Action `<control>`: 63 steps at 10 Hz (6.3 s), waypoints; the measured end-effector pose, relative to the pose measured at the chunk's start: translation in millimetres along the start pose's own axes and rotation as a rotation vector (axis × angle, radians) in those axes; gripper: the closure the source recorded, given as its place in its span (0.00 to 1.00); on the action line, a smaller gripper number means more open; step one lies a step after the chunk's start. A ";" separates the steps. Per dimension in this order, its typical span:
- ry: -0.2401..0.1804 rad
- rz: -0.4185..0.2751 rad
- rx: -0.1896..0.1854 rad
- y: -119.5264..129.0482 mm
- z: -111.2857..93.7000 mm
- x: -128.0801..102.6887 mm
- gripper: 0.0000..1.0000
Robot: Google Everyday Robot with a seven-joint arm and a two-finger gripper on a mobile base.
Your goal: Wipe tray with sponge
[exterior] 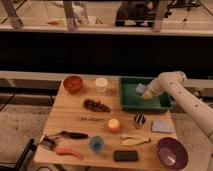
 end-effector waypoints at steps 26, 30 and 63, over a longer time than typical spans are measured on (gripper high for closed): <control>0.066 0.020 -0.053 -4.5 48.4 52.3 0.96; 0.109 0.046 -0.009 -28.2 37.0 80.4 0.96; 0.065 -0.089 -0.017 -25.3 91.4 -32.4 0.90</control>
